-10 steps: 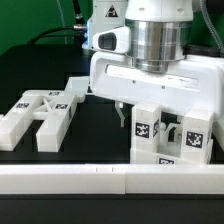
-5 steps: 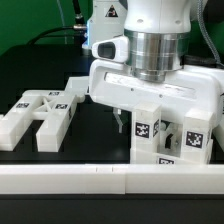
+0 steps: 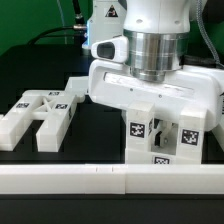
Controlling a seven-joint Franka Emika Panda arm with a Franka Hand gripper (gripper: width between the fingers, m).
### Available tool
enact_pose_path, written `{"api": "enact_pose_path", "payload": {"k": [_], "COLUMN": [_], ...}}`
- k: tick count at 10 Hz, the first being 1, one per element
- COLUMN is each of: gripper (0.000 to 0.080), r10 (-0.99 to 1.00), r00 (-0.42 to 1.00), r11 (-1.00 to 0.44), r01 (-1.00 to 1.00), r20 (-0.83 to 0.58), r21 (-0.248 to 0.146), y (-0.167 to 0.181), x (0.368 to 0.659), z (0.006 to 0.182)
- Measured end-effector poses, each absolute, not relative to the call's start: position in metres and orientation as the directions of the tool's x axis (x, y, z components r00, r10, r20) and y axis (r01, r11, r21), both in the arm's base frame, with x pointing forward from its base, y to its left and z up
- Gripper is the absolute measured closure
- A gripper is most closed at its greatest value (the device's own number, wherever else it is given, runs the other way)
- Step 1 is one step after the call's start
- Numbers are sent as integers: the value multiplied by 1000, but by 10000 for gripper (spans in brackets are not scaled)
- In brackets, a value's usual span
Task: Assemble chair
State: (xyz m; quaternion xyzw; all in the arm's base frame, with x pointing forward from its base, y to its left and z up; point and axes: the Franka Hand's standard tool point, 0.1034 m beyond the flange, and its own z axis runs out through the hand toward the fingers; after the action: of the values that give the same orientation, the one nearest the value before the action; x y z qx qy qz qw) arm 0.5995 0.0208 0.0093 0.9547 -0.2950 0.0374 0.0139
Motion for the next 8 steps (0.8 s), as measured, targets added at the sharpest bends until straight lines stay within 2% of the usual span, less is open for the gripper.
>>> {"api": "enact_pose_path", "payload": {"k": [3,7,8], "gripper": [473,473,473], "r10": [-560,-524,-517], "r00": [825,850,856], "r11": [-827,-852,-856], "r01": [-561,-523,-516], "r20": [84,51,17], "r21": [0,-24,-17], "y": [20,18,13], "x": [601,599,597], "z": [14,62,70]}}
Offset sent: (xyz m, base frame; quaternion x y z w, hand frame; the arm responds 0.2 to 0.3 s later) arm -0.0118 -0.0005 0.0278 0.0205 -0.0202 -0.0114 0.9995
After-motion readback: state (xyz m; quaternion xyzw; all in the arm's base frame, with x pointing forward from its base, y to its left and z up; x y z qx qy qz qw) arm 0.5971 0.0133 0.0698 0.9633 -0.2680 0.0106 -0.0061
